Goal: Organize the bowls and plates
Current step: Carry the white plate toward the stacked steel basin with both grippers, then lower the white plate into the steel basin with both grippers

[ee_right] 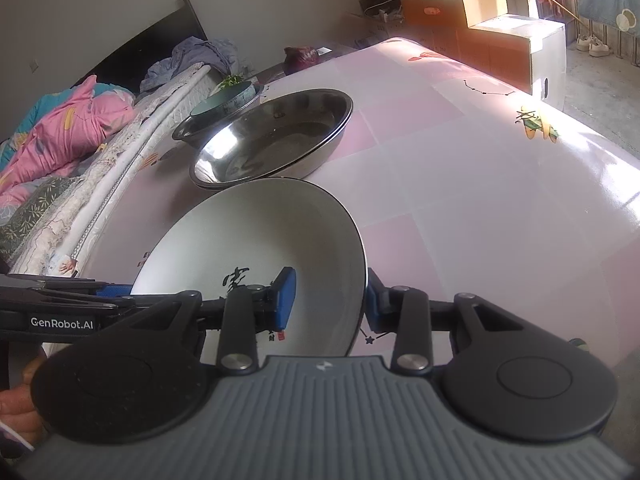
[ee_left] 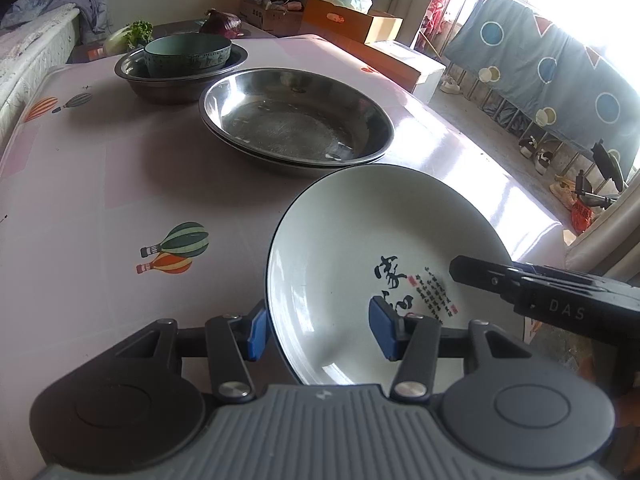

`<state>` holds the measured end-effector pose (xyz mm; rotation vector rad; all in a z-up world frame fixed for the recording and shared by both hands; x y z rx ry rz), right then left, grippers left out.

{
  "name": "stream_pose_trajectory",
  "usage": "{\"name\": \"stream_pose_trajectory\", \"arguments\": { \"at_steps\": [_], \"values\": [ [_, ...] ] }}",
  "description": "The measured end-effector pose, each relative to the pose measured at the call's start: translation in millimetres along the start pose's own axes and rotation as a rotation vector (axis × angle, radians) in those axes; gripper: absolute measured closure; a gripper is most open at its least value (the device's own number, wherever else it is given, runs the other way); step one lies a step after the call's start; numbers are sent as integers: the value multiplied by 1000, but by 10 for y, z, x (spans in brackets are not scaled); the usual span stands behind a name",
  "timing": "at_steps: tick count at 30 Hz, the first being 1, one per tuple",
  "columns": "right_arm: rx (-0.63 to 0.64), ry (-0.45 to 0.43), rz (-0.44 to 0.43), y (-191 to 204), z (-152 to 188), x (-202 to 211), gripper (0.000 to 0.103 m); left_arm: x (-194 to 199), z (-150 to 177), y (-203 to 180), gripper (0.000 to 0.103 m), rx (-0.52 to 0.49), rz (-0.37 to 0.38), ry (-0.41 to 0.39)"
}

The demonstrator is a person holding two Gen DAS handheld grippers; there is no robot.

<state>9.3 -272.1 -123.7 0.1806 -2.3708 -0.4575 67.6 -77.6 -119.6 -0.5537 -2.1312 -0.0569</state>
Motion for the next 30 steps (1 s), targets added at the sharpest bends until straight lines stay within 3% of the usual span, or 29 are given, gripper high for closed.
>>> {"name": "stream_pose_trajectory", "arguments": {
  "at_steps": [30],
  "values": [
    [-27,-79,-29,30,-219,334,68,344,-230,-121,51,-12,2,-105]
  ]
}}
Point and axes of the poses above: each gripper's, at about its wrist camera, not at the fingertips, and x roughly against the way its jaws point, y to its left, z to its underside, the point moved 9 cm from there along -x, roughly the way its jaws point, and after that the axes turned 4 degrees about -z, right-handed, at the moved point
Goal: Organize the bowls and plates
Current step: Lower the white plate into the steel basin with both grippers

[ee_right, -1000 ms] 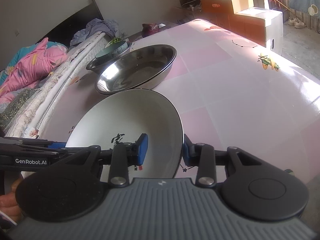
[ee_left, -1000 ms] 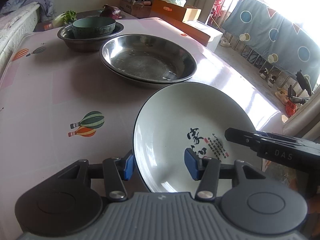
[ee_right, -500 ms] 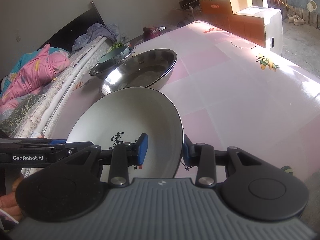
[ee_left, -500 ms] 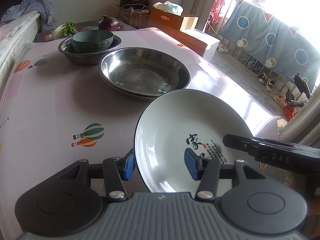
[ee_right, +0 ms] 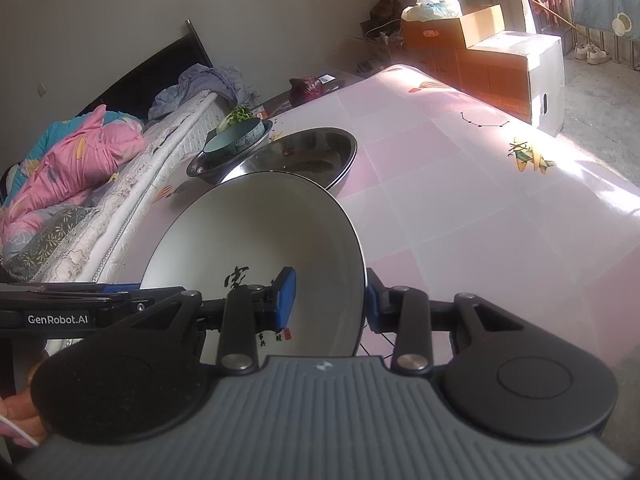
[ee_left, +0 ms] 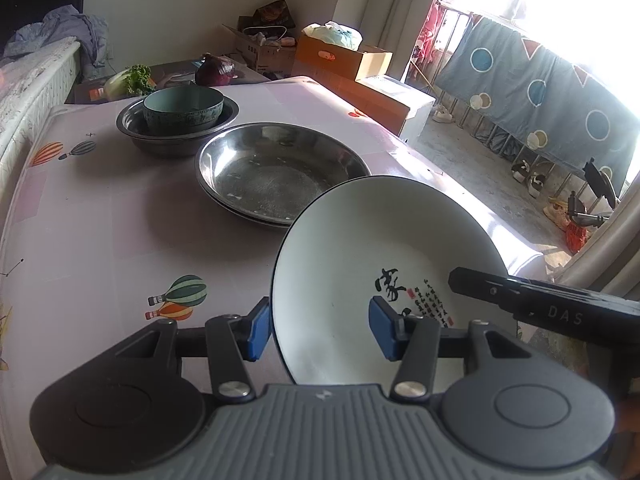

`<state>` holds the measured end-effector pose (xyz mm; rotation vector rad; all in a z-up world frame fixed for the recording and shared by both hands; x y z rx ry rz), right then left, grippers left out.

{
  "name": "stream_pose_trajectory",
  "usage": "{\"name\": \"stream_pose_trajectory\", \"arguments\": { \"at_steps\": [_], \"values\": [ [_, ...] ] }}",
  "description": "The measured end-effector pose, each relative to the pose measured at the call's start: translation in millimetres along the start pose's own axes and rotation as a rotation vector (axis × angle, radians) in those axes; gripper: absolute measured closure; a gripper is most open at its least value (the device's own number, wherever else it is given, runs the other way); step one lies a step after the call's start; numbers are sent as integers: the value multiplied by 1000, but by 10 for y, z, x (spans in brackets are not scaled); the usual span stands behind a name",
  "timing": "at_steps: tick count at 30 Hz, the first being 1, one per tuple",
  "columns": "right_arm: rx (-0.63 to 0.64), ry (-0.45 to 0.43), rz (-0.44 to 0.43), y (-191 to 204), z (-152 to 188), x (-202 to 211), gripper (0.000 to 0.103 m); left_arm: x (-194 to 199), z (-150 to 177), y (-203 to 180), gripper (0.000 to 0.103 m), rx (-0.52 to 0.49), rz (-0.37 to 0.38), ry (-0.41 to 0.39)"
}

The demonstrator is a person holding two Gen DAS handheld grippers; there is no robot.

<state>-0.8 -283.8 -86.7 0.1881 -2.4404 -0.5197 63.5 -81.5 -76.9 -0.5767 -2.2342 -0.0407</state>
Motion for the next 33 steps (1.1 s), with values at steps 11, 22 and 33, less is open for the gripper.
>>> {"name": "stream_pose_trajectory", "arguments": {
  "at_steps": [11,22,33],
  "values": [
    [21,-30,-5,44,-296,-123,68,-72,-265,90,51,21,-2,-40],
    [30,-7,-23,-30,-791,-797,68,-488,-660,334,51,74,-32,-45],
    [22,52,-22,-155,-1092,-1458,68,-811,-873,496,51,99,-32,-33]
  ]
}}
Point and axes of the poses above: each gripper's, at about its wrist camera, not at the fingertips, and x roughly against the way its jaws point, y to its left, z to its underside, the point moved 9 cm from there along -x, roughly the way its jaws point, and after that the axes turned 4 degrees about -z, right-handed, at the moved point
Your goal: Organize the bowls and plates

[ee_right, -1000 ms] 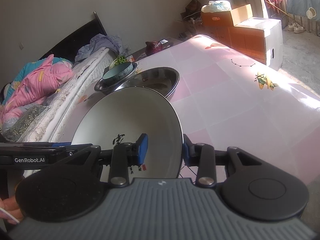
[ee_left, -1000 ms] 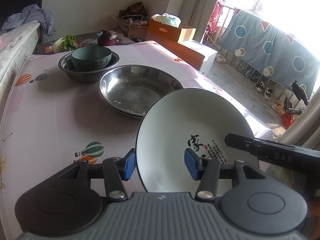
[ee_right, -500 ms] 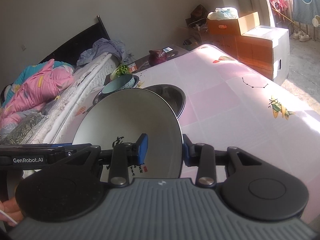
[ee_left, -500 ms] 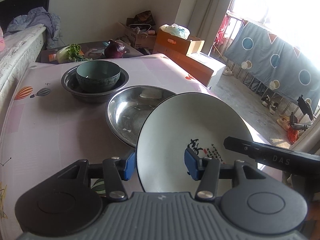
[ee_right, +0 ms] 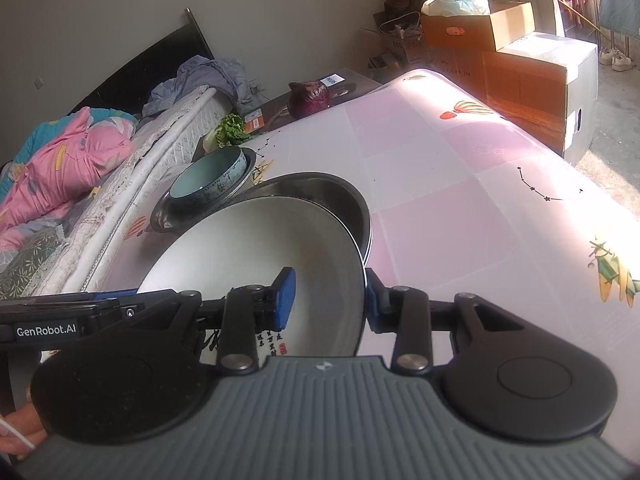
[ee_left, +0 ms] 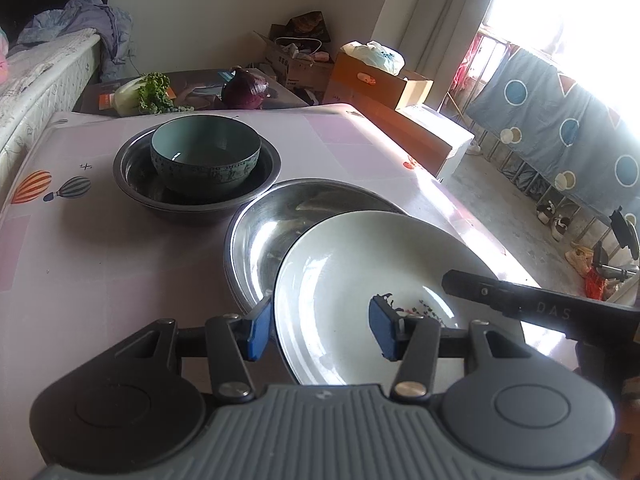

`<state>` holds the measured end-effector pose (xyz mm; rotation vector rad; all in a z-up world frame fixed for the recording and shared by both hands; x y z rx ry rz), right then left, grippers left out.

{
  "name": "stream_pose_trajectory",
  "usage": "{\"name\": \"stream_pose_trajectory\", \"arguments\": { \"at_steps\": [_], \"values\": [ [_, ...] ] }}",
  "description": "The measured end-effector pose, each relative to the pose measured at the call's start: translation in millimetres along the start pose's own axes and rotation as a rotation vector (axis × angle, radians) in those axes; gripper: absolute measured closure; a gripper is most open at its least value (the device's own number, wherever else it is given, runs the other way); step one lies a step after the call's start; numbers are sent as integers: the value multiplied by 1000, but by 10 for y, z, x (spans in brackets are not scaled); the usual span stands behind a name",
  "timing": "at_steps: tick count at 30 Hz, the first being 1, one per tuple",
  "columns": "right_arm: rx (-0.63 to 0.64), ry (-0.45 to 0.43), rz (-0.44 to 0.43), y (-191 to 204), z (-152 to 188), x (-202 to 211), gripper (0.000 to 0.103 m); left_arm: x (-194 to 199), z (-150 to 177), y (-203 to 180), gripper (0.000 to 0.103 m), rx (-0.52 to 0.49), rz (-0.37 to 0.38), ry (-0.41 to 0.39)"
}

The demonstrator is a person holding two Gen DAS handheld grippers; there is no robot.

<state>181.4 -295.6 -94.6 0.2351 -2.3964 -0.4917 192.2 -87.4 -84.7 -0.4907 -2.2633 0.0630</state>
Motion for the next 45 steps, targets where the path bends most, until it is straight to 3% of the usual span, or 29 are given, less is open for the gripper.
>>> {"name": "stream_pose_trajectory", "arguments": {
  "at_steps": [16,25,31,40,45],
  "values": [
    [15,-35,-1,-92,-333,-327,63,-91,-204,61,51,14,5,-26],
    [-25,-62,-16,-240,-508,-386,53,-139,-243,192,40,37,-46,-26],
    [-139,-25,-93,-420,-591,-609,38,-377,-293,369,38,87,-71,24],
    [-281,125,-281,-406,-454,-1005,41,-605,-253,351,47,69,-76,76],
    [-208,129,-251,-266,-391,-975,40,-561,-220,364,47,86,-70,86]
  ]
}}
Point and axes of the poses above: each gripper's, at about its wrist camera, not at the fingertips, and x roughly against the way its jaws point, y to its left, z to its underside, the point moved 9 cm from there along -x, roughly the way its jaws point, and after that the axes turned 4 degrees about -z, right-handed, at the moved point
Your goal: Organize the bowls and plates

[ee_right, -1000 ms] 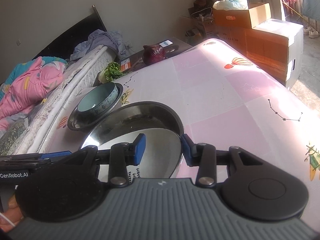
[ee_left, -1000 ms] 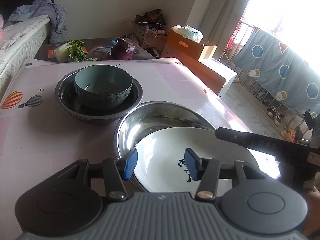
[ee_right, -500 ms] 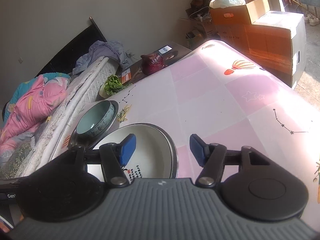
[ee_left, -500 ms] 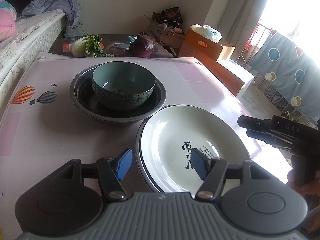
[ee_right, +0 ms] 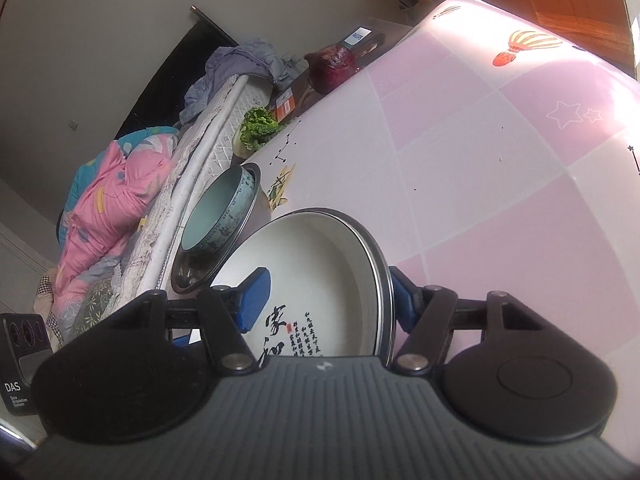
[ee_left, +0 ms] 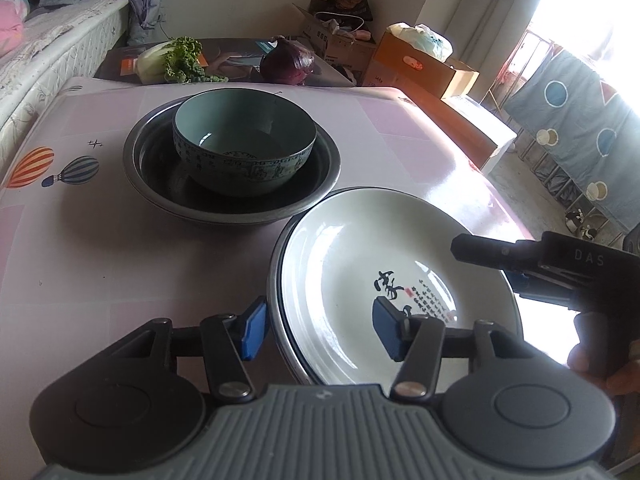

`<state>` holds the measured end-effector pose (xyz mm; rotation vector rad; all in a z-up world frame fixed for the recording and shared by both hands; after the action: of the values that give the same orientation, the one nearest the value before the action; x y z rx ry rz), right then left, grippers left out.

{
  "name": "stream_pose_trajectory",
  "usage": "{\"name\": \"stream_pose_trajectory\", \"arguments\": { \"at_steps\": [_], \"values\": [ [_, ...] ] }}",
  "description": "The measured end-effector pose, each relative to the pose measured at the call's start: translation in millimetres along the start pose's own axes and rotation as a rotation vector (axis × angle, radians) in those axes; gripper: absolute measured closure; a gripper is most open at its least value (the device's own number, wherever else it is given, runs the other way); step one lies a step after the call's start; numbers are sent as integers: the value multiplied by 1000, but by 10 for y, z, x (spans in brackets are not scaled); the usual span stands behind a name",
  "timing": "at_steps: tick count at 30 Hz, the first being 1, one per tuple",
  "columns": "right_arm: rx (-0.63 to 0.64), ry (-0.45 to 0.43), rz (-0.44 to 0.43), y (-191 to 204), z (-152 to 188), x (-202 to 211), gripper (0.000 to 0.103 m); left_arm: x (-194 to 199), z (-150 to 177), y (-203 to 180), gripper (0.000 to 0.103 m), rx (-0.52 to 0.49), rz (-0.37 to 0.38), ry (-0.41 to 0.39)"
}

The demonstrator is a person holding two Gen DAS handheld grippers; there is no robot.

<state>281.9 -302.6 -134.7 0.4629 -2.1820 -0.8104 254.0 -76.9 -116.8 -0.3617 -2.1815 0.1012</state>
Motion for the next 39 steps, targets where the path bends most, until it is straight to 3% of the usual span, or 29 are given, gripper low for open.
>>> {"name": "stream_pose_trajectory", "arguments": {
  "at_steps": [27,39],
  "values": [
    [56,99,-4,455,650,176,40,518,506,304,47,23,-9,25],
    [132,29,55,530,418,382,39,730,310,361,44,-6,-49,-69]
  ]
}}
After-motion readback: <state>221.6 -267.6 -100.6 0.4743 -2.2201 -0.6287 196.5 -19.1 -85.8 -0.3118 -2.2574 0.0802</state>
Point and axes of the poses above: each gripper's, at about its wrist camera, not at the fingertips, and x roughly against the way its jaws point, y to its left, z to its underside, the point moved 9 cm from there along -x, roughly the way its jaws point, and after that the axes turned 4 degrees about -z, right-handed, at the moved point
